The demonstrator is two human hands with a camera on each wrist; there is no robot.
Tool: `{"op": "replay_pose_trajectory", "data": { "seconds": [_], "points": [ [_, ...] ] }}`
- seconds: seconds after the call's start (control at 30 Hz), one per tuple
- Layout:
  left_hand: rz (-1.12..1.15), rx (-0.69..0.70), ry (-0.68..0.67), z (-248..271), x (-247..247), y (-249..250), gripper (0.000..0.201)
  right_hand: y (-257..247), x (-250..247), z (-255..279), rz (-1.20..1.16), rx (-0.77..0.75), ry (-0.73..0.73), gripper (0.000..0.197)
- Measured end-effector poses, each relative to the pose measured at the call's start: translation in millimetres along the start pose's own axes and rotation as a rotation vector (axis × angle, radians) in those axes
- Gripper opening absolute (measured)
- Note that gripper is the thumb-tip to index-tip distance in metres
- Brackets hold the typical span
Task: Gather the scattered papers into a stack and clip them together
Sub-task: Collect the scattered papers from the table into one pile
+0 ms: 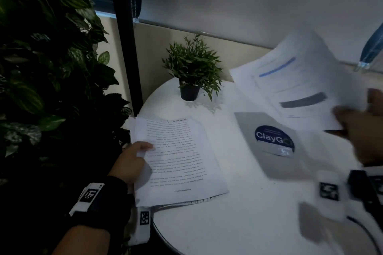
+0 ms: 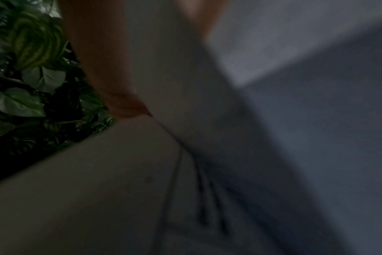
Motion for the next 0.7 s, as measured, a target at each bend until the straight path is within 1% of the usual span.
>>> {"op": "replay_pose_trajectory", "data": {
  "seconds": [0.03, 0.07, 0.1, 0.13, 0.2, 0.23, 0.27, 0.3, 0.33, 0.37, 0.4, 0.43, 0.47, 0.5, 0.57, 0.6, 0.63, 0.7],
  "points": [
    [0.05, -0.062, -0.014, -3, 1, -2, 0.04, 1, 30, 16, -0.049, 0.023, -0.025, 0.026],
    [0.12, -0.112, -0.028, -6, 2, -4, 0.033, 4, 62, 36, -0.03, 0.031, -0.062, 0.025],
    [0.19, -0.152, -0.047, -6, 2, -4, 0.021, 14, 93, 55, 0.019, 0.053, -0.13, 0.023],
    [0.23, -0.165, -0.059, -3, 2, -1, 0.019, 23, 123, 78, 0.051, 0.096, -0.221, 0.023],
    [0.219, -0.152, -0.067, -1, 3, 1, 0.054, 35, 166, 119, 0.057, 0.246, -0.44, 0.028],
    [0.205, -0.148, -0.059, 1, 4, 3, 0.064, 40, 179, 135, 0.017, 0.322, -0.556, 0.029],
    [0.201, -0.121, -0.065, 4, 5, 5, 0.063, 39, 189, 149, -0.04, 0.404, -0.658, 0.029],
    [0.197, -0.087, -0.078, 7, 7, 8, 0.053, 39, 193, 157, -0.078, 0.46, -0.752, 0.03],
    [0.181, -0.061, -0.073, 8, 9, 9, 0.039, 34, 192, 161, -0.048, 0.453, -0.858, 0.032],
    [0.135, -0.03, -0.035, 7, 9, 9, 0.029, 33, 189, 161, 0.002, 0.417, -0.942, 0.034],
    [0.084, 0.008, 0.019, 8, 9, 9, 0.028, 32, 184, 156, 0.026, 0.382, -0.968, 0.037],
    [0.037, 0.044, 0.07, 8, 9, 9, 0.037, 33, 177, 148, 0.046, 0.357, -0.936, 0.043],
    [0.026, 0.095, 0.103, 11, 10, 13, 0.048, 35, 170, 139, 0.083, 0.331, -0.87, 0.051],
    [0.037, 0.15, 0.104, 13, 11, 18, 0.056, 35, 162, 131, 0.107, 0.309, -0.783, 0.063],
    [0.089, 0.259, 0.053, 23, 17, 36, 0.067, 33, 150, 118, 0.1, 0.264, -0.636, 0.084],
    [0.11, 0.309, 0.016, 29, 20, 46, 0.07, 30, 146, 114, 0.07, 0.235, -0.592, 0.088],
    [0.128, 0.356, -0.026, 34, 24, 54, 0.07, 28, 142, 110, 0.026, 0.204, -0.553, 0.087],
    [0.167, 0.45, -0.11, 46, 30, 71, 0.058, 21, 134, 100, -0.101, 0.124, -0.457, 0.075]
  ]
}}
Point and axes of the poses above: each hand's wrist, its own z-axis away from the middle knuckle, its own x-axis out of the palm, y = z × x, the point moved 3 cm from there along -z, towards the middle knuckle, and after that the axes turned 9 degrees about -x, right-handed, at the moved point
